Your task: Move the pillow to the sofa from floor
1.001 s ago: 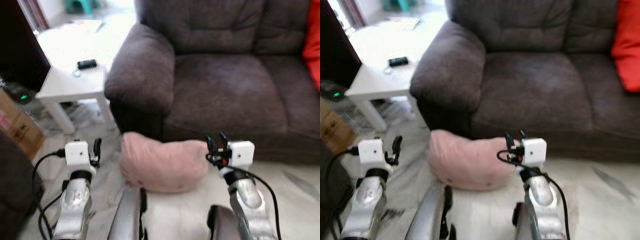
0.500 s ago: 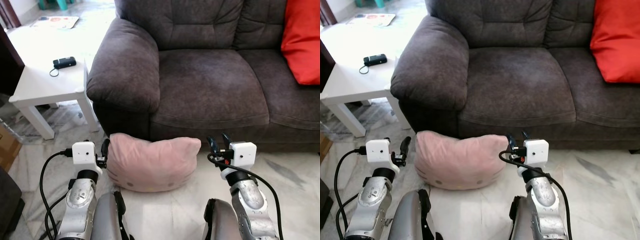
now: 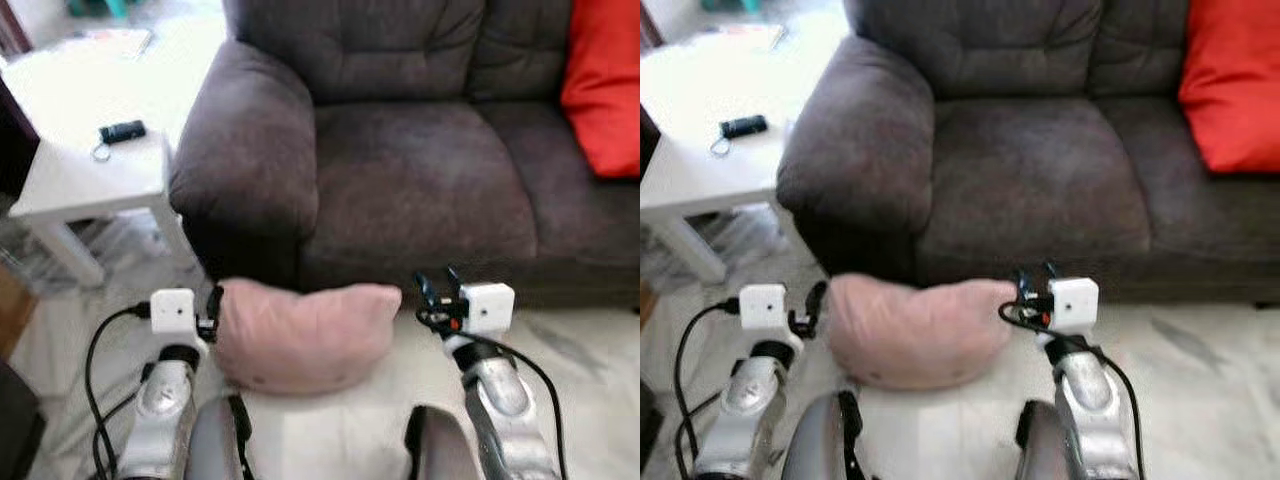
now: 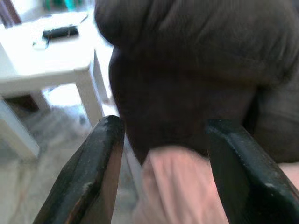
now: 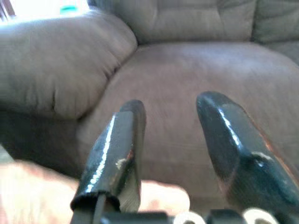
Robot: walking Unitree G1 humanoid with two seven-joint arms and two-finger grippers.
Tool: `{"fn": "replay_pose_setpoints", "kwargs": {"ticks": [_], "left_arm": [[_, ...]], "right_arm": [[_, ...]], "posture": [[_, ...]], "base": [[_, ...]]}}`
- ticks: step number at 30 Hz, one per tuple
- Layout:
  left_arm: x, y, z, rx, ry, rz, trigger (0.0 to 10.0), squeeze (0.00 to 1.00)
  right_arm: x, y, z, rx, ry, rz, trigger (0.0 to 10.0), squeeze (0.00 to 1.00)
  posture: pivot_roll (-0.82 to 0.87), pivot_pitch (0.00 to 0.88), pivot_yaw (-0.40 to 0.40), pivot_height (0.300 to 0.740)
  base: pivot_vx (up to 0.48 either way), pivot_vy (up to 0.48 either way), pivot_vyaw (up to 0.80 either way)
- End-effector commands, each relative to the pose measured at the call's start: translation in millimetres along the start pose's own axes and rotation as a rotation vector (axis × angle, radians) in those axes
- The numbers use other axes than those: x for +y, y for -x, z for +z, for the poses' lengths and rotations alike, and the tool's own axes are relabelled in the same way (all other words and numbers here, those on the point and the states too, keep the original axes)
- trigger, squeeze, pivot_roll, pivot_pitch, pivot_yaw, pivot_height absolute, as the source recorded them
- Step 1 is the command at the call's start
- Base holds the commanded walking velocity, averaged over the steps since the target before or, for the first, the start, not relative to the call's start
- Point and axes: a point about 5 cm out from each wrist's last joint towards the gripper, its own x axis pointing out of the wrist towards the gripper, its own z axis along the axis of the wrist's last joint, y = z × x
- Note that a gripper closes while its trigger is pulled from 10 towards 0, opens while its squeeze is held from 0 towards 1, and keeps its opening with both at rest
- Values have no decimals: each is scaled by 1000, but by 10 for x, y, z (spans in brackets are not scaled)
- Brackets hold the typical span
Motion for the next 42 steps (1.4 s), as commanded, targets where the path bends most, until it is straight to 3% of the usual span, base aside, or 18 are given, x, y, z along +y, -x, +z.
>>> {"fn": "replay_pose_setpoints", "kwargs": {"ticks": [1, 13, 32, 42], "left_arm": [[-90, 23, -49, 25, 19, -19, 10000, 0], [-108, 22, -53, 27, 13, -21, 10000, 0], [-113, 39, -113, 59, 16, -36, 10000, 0], [-113, 37, -105, 55, 16, -40, 10000, 0]], "right_arm": [[-79, 40, -35, 24, 11, -22, 10000, 0], [-38, 50, -42, 31, 20, 8, 10000, 0], [-31, 43, -45, 40, 21, 13, 10000, 0], [-38, 39, -44, 37, 10, 5, 10000, 0]], "posture": [[-45, 96, 2, 498], [-46, 100, 2, 498], [-45, 102, 1, 498], [-45, 102, 2, 498]], "base": [[289, 0, 0], [234, 0, 445], [0, 0, 0], [250, 0, 0]]}}
